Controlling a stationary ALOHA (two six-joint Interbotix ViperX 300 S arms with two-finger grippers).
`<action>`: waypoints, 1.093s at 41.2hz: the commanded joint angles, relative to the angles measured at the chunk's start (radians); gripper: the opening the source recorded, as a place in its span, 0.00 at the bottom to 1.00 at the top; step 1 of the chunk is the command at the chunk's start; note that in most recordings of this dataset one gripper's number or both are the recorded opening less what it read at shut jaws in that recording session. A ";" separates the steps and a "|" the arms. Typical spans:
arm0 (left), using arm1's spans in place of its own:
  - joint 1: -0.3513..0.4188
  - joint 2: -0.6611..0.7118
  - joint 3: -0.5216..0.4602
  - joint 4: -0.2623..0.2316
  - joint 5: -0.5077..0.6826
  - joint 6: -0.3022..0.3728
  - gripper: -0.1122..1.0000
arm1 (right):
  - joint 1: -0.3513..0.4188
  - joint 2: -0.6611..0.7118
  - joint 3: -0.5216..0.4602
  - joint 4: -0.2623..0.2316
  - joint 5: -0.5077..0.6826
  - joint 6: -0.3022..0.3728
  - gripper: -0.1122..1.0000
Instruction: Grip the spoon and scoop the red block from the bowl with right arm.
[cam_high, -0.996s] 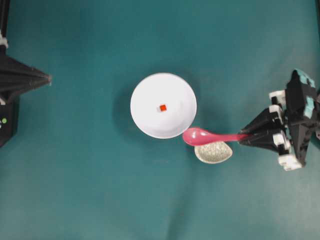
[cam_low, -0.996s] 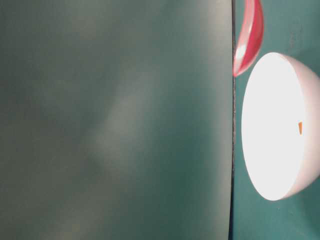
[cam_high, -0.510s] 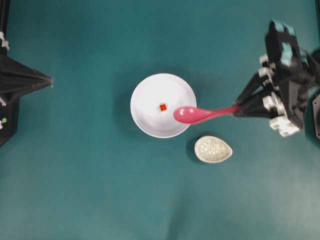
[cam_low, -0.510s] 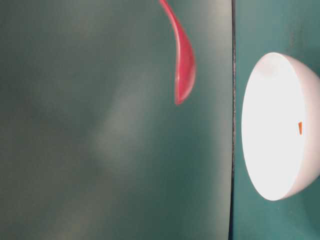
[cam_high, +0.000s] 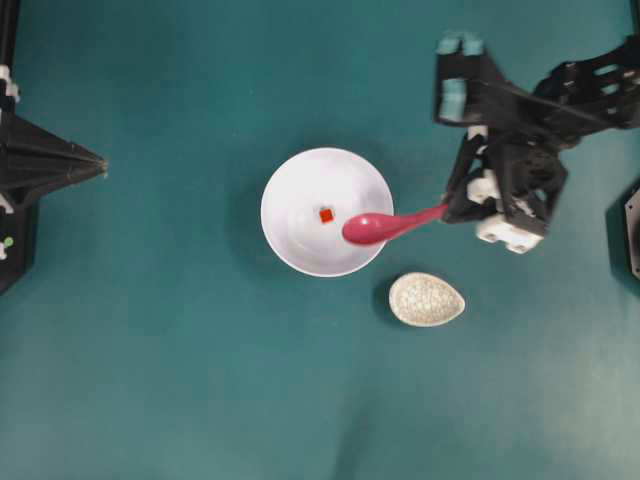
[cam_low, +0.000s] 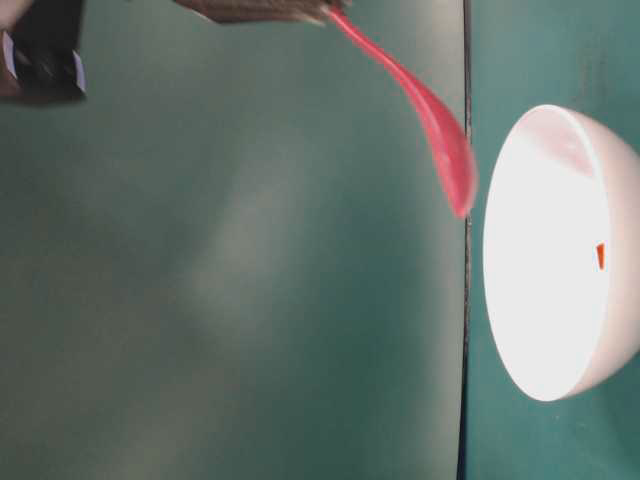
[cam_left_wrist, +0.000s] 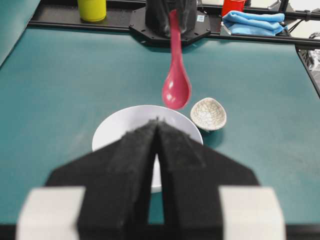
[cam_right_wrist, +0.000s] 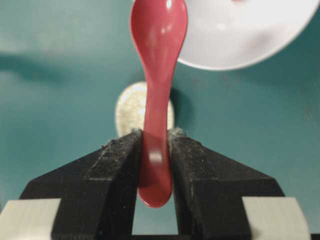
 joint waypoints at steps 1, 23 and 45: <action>0.002 0.011 -0.031 0.002 -0.005 0.002 0.10 | -0.003 0.028 -0.063 -0.038 0.023 0.060 0.33; 0.002 0.011 -0.031 0.002 -0.006 0.003 0.10 | 0.002 0.156 -0.161 -0.098 0.138 0.199 0.33; 0.002 0.011 -0.031 0.002 -0.011 0.003 0.10 | 0.015 0.255 -0.170 -0.118 0.083 0.198 0.33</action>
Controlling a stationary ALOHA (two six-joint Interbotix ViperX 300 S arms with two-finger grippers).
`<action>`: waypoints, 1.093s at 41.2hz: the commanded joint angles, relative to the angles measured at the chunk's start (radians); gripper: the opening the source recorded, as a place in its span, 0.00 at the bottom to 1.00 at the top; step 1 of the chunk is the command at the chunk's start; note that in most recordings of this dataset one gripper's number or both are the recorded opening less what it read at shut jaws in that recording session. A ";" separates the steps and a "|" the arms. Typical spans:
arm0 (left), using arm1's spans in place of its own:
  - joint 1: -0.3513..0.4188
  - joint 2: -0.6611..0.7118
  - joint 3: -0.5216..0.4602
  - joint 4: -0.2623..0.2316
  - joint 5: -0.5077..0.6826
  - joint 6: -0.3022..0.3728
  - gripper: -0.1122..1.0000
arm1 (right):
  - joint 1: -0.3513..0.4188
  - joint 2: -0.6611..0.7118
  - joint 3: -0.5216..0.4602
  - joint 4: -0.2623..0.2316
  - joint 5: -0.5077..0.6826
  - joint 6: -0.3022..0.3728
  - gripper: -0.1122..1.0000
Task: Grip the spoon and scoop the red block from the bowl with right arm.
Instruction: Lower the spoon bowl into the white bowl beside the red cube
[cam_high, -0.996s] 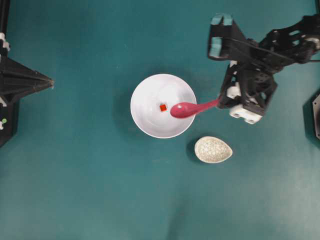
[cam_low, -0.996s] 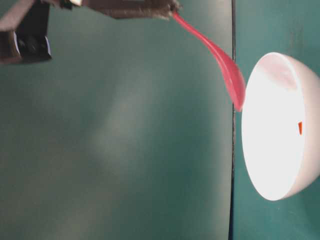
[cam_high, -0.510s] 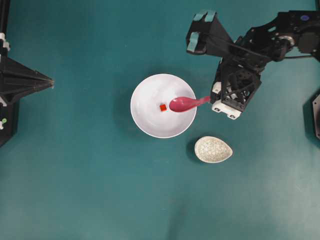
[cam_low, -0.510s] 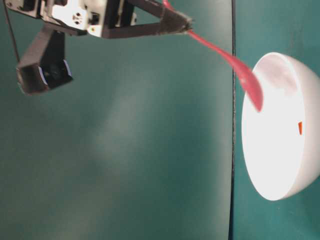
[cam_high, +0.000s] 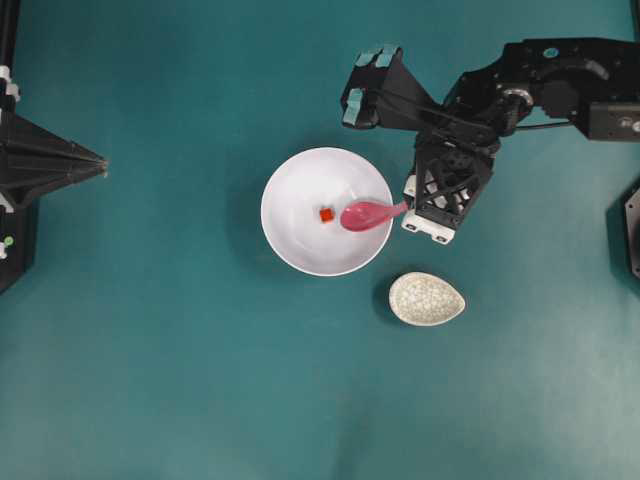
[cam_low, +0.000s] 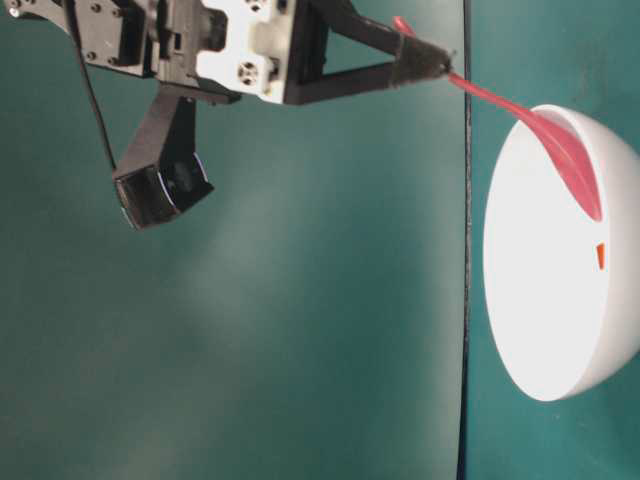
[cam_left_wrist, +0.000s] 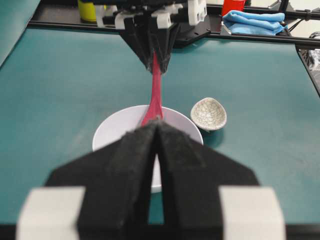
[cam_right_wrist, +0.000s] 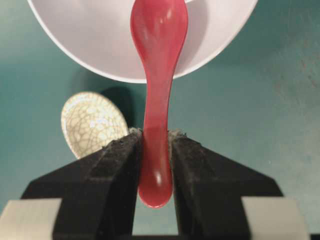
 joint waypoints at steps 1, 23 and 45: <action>0.002 0.009 -0.032 0.002 -0.009 0.002 0.10 | 0.011 -0.003 -0.031 0.000 -0.021 0.002 0.33; 0.002 0.009 -0.032 0.002 -0.011 0.002 0.10 | 0.025 0.066 -0.069 -0.012 -0.031 0.002 0.33; 0.002 0.009 -0.032 0.002 -0.011 0.003 0.10 | 0.031 0.086 -0.095 -0.032 -0.117 0.005 0.33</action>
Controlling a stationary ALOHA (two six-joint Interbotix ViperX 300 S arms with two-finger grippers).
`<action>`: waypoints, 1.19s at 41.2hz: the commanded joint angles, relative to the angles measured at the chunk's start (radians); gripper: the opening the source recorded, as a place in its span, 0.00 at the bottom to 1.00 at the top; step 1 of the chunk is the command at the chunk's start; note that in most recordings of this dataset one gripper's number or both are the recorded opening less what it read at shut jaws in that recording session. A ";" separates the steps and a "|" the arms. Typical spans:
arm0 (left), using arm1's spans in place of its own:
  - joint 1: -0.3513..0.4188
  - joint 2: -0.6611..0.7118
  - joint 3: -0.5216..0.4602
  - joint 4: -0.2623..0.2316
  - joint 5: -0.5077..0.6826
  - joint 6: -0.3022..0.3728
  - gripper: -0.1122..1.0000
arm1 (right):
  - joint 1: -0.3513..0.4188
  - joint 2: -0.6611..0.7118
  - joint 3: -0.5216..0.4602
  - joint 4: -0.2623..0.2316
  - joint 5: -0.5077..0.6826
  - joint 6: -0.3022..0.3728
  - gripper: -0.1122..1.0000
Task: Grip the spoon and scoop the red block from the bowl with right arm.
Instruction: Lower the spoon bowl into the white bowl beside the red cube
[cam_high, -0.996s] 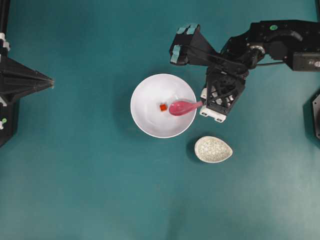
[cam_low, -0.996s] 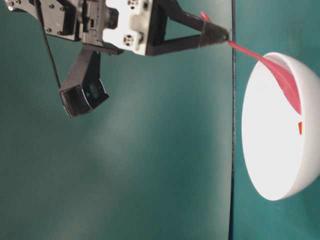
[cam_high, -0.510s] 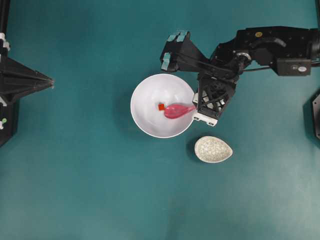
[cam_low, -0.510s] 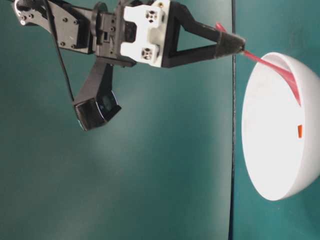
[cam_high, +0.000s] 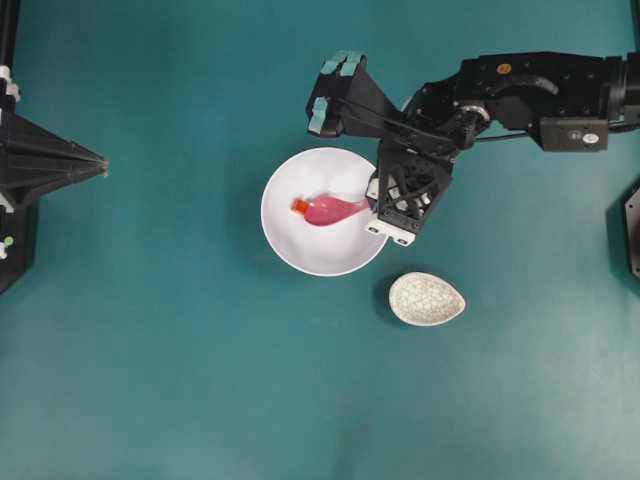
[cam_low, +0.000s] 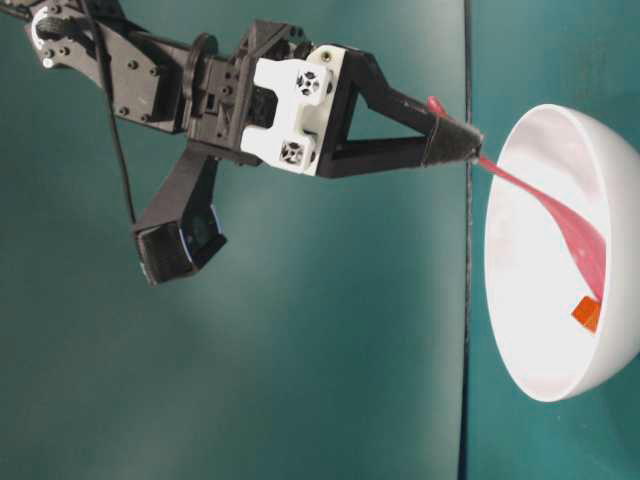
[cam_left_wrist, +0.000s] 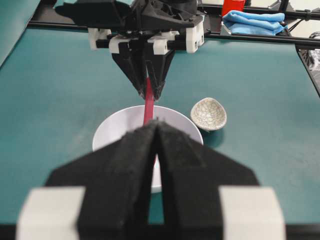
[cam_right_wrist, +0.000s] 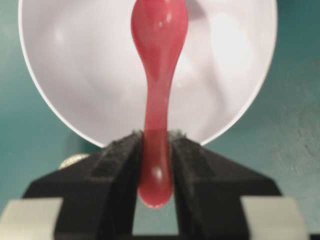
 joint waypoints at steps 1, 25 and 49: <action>0.003 0.011 -0.029 0.000 -0.011 0.003 0.10 | 0.009 -0.014 -0.029 0.000 -0.025 0.003 0.33; 0.003 0.011 -0.029 0.002 -0.011 0.011 0.10 | 0.026 -0.014 -0.018 -0.002 -0.106 0.002 0.33; 0.003 0.011 -0.031 0.002 -0.011 0.003 0.10 | 0.026 -0.017 0.032 0.000 -0.166 0.002 0.33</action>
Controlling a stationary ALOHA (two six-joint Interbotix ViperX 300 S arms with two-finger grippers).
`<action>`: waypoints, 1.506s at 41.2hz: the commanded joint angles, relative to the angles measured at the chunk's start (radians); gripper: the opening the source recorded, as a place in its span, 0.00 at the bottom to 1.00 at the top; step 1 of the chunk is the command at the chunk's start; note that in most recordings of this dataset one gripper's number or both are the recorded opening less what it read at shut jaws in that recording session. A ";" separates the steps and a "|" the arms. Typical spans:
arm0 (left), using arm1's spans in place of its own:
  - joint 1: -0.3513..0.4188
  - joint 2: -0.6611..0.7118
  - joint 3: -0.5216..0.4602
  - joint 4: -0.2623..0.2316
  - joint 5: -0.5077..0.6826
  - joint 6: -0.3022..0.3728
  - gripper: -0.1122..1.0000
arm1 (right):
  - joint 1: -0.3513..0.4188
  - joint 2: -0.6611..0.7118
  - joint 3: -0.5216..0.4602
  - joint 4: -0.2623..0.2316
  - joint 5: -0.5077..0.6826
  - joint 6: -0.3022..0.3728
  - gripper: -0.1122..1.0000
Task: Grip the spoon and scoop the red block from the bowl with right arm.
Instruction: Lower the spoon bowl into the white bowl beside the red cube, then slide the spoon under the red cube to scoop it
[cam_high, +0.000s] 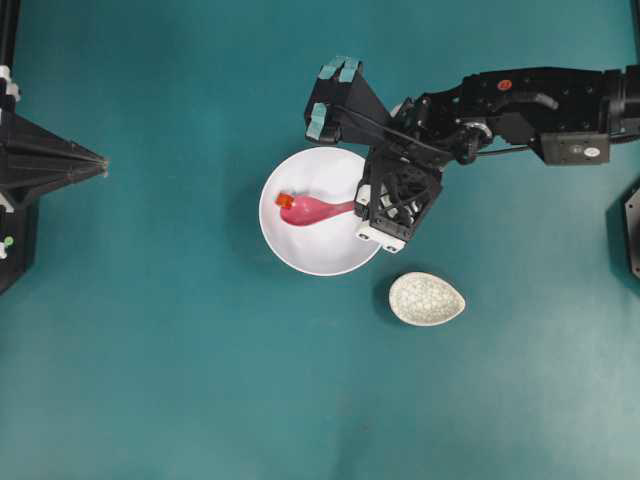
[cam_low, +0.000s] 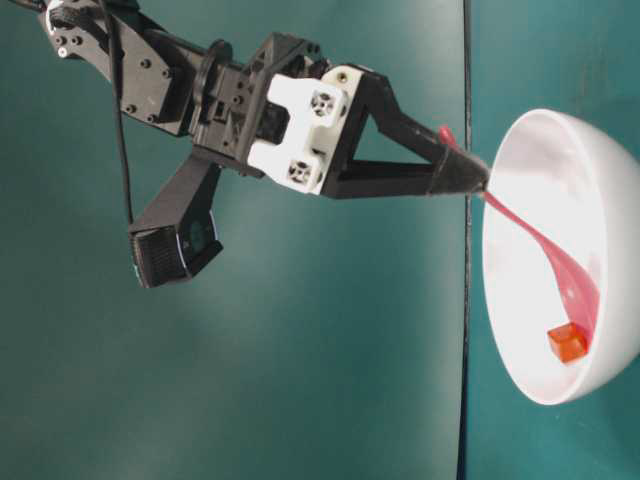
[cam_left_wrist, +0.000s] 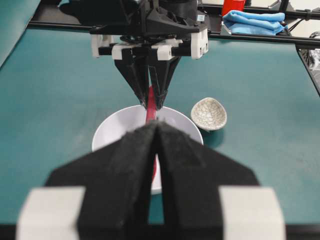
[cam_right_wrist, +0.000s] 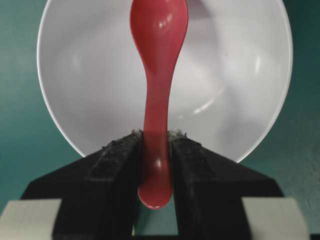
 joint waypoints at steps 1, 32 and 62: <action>0.002 0.009 -0.031 0.003 -0.012 0.002 0.10 | 0.002 -0.018 -0.005 -0.002 -0.014 0.003 0.33; 0.002 0.009 -0.031 0.003 -0.012 0.002 0.10 | 0.049 -0.095 0.179 -0.002 -0.190 0.075 0.33; 0.002 0.009 -0.031 0.003 -0.012 0.000 0.10 | 0.071 -0.161 0.273 0.000 -0.319 0.077 0.33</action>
